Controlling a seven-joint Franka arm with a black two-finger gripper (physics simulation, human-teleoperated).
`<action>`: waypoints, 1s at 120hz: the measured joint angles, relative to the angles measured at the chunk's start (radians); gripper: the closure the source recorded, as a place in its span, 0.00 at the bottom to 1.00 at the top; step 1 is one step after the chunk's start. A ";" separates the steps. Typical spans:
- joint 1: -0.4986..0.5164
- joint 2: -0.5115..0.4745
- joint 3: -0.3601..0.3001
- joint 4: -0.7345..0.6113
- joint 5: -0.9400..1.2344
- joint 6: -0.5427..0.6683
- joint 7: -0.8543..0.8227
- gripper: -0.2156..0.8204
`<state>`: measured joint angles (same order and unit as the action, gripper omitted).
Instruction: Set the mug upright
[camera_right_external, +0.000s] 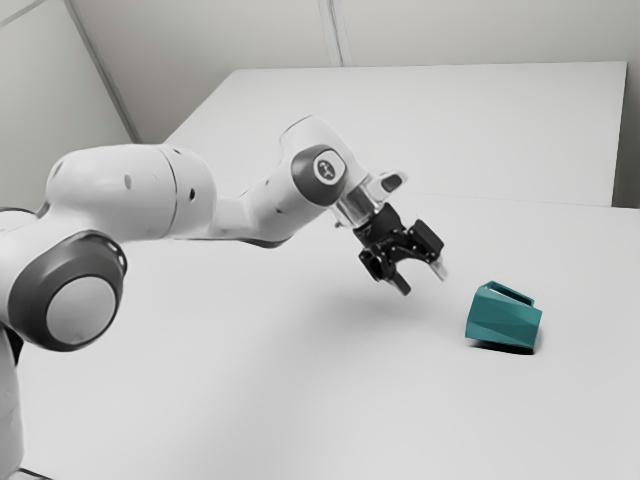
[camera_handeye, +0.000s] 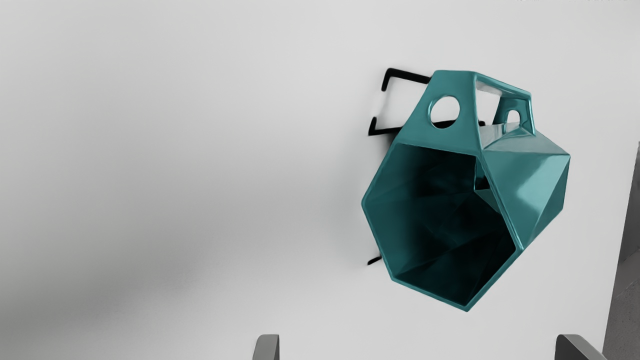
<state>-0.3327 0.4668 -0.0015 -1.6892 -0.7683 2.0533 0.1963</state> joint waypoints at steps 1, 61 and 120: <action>-0.002 -0.004 0.000 -0.007 -0.006 0.005 0.003 0.21; -0.060 -0.003 -0.017 -0.095 -0.270 0.154 0.194 0.21; -0.104 0.095 -0.018 0.000 -0.351 0.183 0.337 0.21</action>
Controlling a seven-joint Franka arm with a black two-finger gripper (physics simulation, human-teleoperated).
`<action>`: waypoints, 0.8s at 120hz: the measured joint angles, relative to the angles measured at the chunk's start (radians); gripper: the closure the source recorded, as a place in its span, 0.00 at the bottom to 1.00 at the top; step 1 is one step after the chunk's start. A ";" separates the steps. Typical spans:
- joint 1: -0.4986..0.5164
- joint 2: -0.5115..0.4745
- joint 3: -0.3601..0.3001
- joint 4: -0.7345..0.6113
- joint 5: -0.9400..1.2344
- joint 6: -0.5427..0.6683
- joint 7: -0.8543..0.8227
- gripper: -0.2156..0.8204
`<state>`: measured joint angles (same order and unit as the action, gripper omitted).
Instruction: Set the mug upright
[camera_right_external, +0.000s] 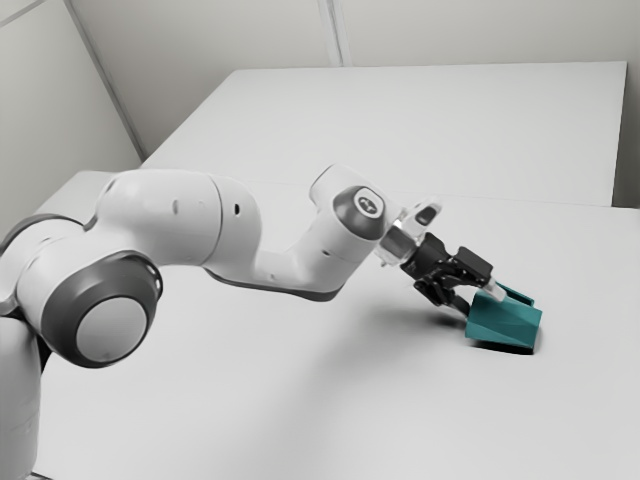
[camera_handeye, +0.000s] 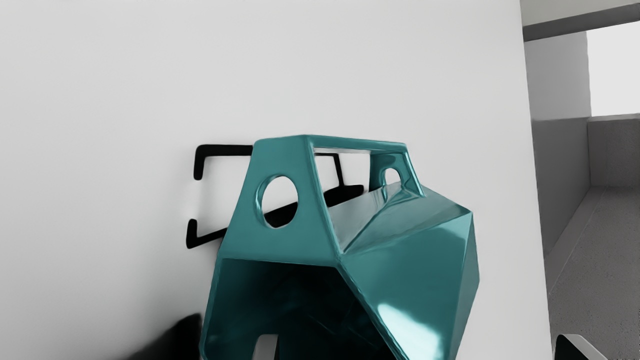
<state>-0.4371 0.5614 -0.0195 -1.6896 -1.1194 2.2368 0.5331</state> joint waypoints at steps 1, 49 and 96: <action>0.000 0.001 0.000 0.000 -0.002 0.000 0.002 0.21; -0.006 0.025 0.000 0.000 -0.132 0.002 0.088 0.21; -0.005 0.037 0.000 -0.012 -0.215 -0.007 0.167 0.23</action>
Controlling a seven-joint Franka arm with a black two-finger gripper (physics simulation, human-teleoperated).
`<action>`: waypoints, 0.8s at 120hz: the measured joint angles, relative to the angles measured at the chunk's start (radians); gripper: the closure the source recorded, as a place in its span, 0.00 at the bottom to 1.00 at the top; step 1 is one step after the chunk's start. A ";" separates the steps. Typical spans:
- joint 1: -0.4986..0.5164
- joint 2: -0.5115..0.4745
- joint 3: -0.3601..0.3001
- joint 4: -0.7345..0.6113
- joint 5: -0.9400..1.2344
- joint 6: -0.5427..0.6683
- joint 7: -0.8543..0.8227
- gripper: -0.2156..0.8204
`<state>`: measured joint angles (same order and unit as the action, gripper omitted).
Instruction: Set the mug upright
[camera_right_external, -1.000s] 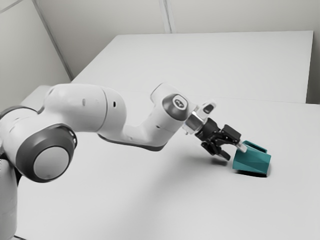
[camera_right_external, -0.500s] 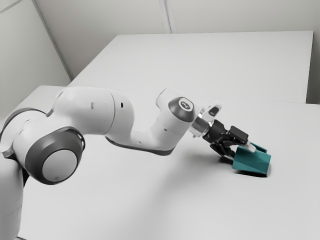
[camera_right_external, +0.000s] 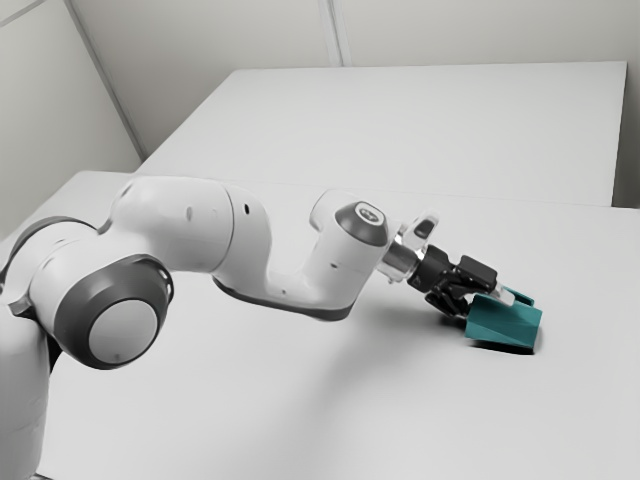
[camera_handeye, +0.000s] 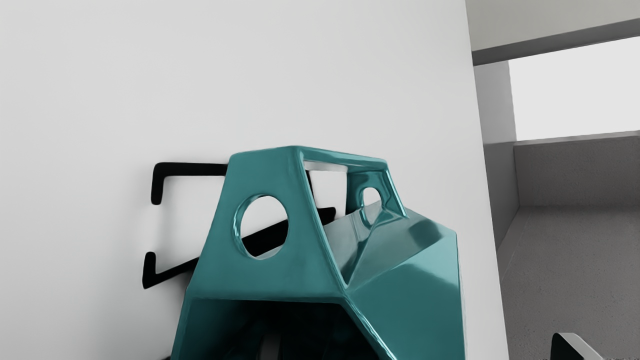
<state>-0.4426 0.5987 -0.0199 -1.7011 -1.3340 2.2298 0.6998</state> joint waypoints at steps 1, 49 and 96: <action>0.000 0.000 0.000 0.000 0.000 0.000 0.001 0.24; -0.011 0.007 0.000 0.000 -0.016 0.003 0.051 0.51; -0.007 0.003 0.000 0.000 -0.024 -0.003 0.077 0.75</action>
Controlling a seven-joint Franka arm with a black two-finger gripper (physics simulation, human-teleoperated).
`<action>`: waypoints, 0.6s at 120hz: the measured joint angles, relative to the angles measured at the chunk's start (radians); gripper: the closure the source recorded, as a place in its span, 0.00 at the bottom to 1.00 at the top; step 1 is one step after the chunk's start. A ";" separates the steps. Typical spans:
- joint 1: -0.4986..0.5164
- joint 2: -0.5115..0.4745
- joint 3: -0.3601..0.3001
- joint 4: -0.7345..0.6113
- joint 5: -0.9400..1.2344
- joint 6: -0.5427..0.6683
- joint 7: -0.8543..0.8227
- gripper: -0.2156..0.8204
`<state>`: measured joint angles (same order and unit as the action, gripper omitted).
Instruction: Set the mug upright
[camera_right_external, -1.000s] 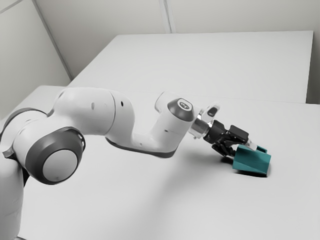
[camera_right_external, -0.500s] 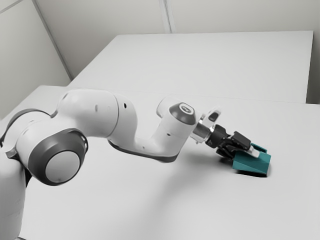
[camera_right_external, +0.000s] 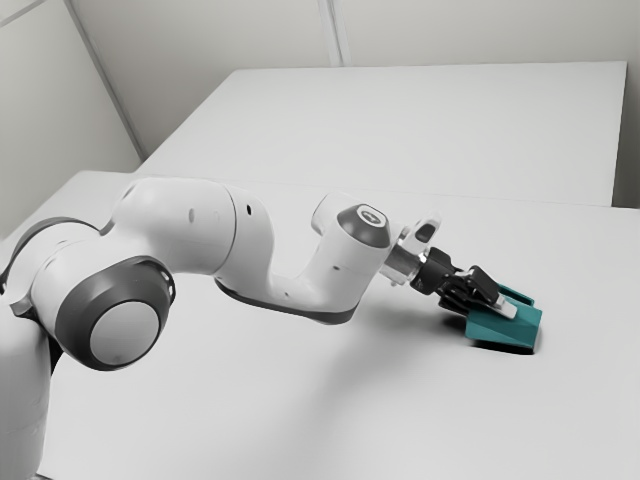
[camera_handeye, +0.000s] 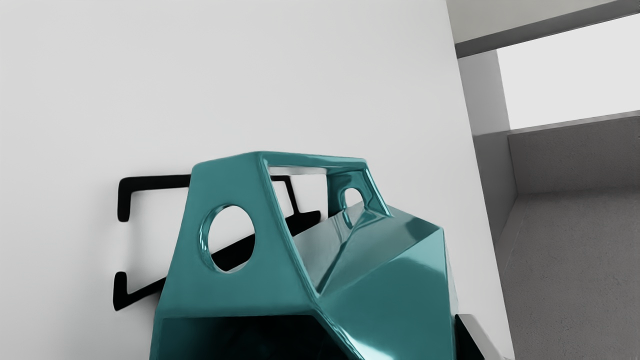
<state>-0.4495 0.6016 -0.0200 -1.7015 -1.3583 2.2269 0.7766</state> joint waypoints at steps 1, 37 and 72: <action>0.000 0.000 0.000 0.000 0.000 0.000 0.000 0.76; 0.000 -0.002 0.000 0.000 -0.025 0.001 0.014 0.87; -0.004 -0.086 0.001 -0.014 -0.020 0.000 0.024 0.93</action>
<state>-0.4539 0.5153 -0.0188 -1.7157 -1.3781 2.2274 0.8005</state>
